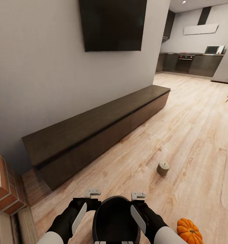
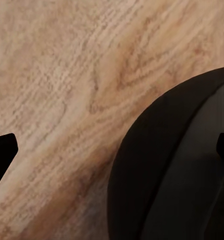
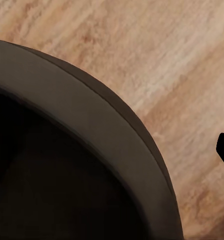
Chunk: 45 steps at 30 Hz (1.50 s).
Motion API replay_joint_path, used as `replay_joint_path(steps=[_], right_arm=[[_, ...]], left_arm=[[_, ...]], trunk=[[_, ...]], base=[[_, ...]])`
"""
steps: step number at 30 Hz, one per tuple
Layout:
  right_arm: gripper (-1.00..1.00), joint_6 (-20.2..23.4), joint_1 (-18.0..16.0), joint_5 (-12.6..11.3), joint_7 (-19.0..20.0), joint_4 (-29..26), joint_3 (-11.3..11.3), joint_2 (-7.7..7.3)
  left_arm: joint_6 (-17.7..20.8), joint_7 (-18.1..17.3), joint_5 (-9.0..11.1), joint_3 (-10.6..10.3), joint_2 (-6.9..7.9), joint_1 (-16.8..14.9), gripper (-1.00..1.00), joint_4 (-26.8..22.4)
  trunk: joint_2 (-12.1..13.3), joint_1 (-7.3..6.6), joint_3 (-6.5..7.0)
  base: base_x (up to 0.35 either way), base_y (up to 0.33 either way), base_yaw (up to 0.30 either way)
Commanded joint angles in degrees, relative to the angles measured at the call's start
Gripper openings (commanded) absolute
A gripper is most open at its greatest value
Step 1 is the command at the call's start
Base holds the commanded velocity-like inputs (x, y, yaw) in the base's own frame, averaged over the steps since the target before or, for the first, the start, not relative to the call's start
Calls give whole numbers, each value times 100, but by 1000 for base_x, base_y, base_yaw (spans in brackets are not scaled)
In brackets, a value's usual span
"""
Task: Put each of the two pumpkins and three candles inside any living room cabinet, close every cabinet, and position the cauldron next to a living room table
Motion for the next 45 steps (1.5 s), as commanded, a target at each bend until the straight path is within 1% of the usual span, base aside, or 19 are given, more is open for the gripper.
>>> replay_joint_path(steps=[1,8,13,19,22,30,33,34,36,40,42,45], right_arm=[[100,19,-3,-43,-48,-7,19,0],[100,19,-3,-43,-48,-7,19,0],[100,19,-3,-43,-48,-9,19,0],[100,19,-3,-43,-48,-12,19,0],[100,19,-3,-43,-48,-14,19,0],[100,19,-3,-43,-48,-16,19,0],[100,19,-3,-43,-48,-16,19,0],[100,19,-3,-43,-48,-16,19,0],[100,19,-3,-43,-48,-12,19,0],[100,19,-3,-43,-48,-11,19,0],[100,19,-3,-45,-48,-8,19,0],[100,19,-3,-49,-54,-7,19,0]], left_arm=[[25,26,78,-14,6,-1,100,-13],[54,-12,87,9,20,4,100,-301],[66,-15,88,1,19,8,100,-363],[85,-22,96,-17,13,8,100,-373],[161,-22,171,-39,6,8,100,-350],[217,-16,196,-93,-15,10,100,-156],[201,-15,187,-386,-16,13,100,41],[194,-15,189,-446,-18,12,100,67],[174,-10,195,-661,-22,12,100,127],[151,-7,196,-822,-14,12,100,161],[145,-7,195,-847,-1,12,100,166],[136,-2,193,-861,9,10,100,169]], trunk=[[-2,-1,-5],[-2,-1,-5],[-2,-1,-5],[-2,-1,-5],[-2,-1,-5],[-2,-1,-5],[-2,-1,-5],[-3,1,-27],[-6,7,-72],[-11,17,-160],[-14,22,-205],[-14,22,-205]], base=[[0,0,0],[0,0,0],[0,0,0],[0,0,0],[0,0,0],[0,0,0],[0,0,0],[0,0,0],[0,0,0],[0,0,0],[0,0,0],[0,0,0]])
